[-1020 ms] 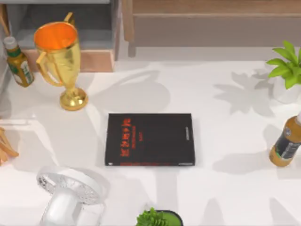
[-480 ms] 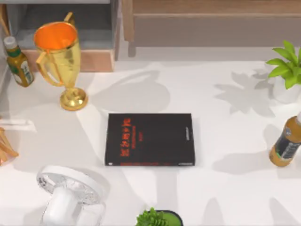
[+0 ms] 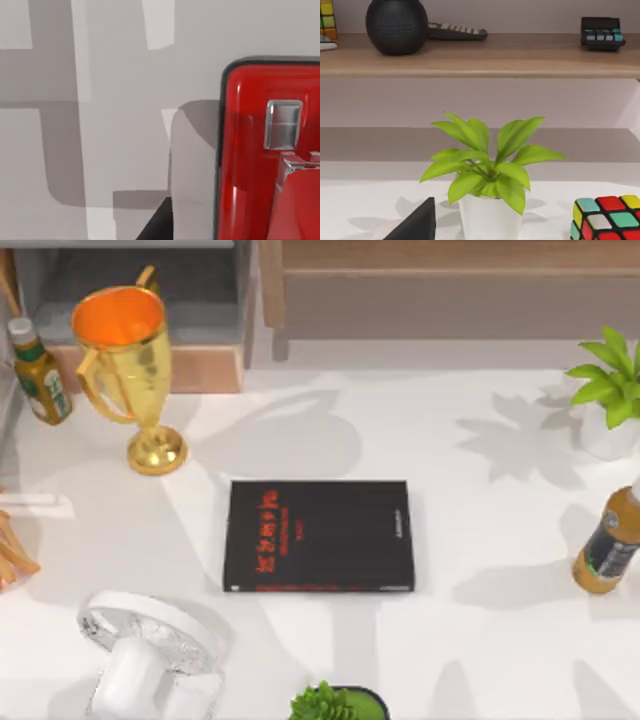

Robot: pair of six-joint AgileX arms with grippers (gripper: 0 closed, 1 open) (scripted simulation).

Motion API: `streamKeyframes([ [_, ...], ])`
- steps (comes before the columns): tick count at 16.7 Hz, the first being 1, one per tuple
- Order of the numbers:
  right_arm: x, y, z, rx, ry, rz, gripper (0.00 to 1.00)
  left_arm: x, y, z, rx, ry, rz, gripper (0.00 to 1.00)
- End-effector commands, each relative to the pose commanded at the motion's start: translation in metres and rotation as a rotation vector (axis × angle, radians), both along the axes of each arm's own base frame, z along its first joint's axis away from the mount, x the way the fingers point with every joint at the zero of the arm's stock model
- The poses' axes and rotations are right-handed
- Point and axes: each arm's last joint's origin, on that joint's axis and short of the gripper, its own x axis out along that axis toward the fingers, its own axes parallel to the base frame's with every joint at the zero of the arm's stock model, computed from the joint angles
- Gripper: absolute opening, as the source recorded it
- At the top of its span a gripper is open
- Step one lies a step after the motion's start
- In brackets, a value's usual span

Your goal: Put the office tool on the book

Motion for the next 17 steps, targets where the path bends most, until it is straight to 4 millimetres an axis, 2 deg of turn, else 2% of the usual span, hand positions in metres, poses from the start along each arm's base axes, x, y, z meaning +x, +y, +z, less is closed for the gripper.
streamKeyframes([
  [6,0.0,0.0,0.0,0.0,0.0,0.0,1.0,0.0,0.0,0.0,0.0,0.0,0.0,0.02],
  [14,0.0,0.0,0.0,0.0,0.0,0.0,1.0,0.0,0.0,0.0,0.0,0.0,0.0,0.0],
  [17,0.0,0.0,0.0,0.0,0.0,0.0,1.0,-0.001,0.0,0.01,0.008,-0.016,0.0,0.0],
])
